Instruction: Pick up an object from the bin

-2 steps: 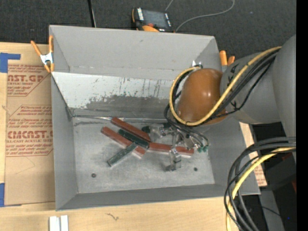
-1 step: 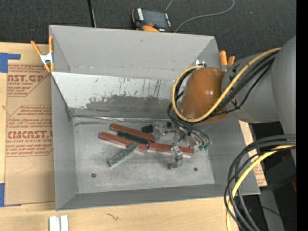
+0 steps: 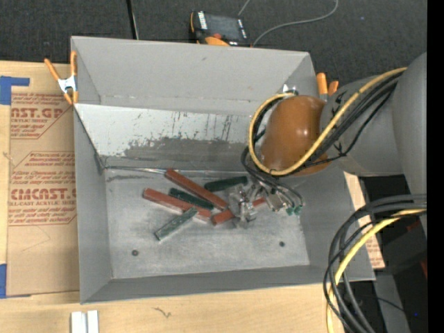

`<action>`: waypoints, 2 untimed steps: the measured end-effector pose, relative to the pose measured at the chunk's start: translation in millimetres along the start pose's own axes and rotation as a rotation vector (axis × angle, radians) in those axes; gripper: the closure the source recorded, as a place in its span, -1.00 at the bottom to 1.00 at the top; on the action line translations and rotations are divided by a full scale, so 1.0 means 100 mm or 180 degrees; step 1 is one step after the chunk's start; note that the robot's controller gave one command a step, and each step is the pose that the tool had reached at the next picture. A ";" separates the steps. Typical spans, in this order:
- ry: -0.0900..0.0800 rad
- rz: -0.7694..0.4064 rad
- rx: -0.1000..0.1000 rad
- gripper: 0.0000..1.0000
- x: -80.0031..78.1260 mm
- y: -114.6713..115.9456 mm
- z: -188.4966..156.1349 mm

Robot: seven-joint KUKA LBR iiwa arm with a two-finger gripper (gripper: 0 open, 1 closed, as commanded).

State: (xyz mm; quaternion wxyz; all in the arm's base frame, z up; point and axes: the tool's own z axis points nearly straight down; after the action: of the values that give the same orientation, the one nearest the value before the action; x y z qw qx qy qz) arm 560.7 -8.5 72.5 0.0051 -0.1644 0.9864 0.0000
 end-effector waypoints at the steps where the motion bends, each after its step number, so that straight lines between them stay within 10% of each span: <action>1: 0.0025 -0.0001 -0.0008 -1.00 0.02 0.01 0.02; 2: 0.0023 -0.0001 -0.0008 1.00 0.02 0.01 0.02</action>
Offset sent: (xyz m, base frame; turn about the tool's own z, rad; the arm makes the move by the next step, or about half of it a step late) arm 0.0000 0.0000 0.0000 0.0000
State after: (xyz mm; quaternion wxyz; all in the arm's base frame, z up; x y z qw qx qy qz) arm 558.5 -8.4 70.5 0.0013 -0.1645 0.9864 0.0007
